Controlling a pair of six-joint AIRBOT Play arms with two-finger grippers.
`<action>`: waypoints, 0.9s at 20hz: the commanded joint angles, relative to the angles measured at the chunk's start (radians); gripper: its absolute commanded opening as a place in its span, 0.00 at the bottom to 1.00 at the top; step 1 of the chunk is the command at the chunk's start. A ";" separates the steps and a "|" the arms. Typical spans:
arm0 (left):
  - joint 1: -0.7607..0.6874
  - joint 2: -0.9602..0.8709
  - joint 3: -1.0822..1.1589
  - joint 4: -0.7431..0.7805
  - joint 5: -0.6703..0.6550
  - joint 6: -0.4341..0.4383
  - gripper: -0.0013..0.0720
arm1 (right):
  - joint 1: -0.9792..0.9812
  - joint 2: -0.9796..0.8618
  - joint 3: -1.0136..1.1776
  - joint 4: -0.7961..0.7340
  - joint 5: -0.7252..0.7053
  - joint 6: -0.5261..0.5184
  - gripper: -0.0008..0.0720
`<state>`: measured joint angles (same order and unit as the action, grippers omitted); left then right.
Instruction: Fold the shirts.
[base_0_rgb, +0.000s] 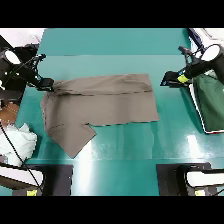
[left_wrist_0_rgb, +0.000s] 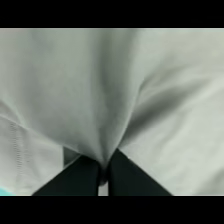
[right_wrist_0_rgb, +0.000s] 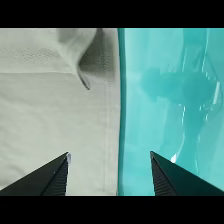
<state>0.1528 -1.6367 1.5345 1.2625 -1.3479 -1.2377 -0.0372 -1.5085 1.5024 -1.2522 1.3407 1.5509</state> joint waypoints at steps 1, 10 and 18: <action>0.019 0.004 0.000 -0.060 -0.054 -0.012 0.10 | -0.001 0.050 0.000 0.003 0.023 -0.005 0.81; 0.020 0.005 0.000 0.060 -0.106 -0.092 0.97 | 0.026 0.050 0.000 0.003 0.033 -0.008 0.81; 0.085 0.318 -0.379 0.150 -0.069 -0.197 0.97 | 0.021 0.050 0.000 0.003 0.068 -0.028 0.81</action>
<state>0.2195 -1.4605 1.3453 1.3960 -1.4616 -1.4063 -0.0154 -1.4597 1.5021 -1.2495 1.4010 1.5333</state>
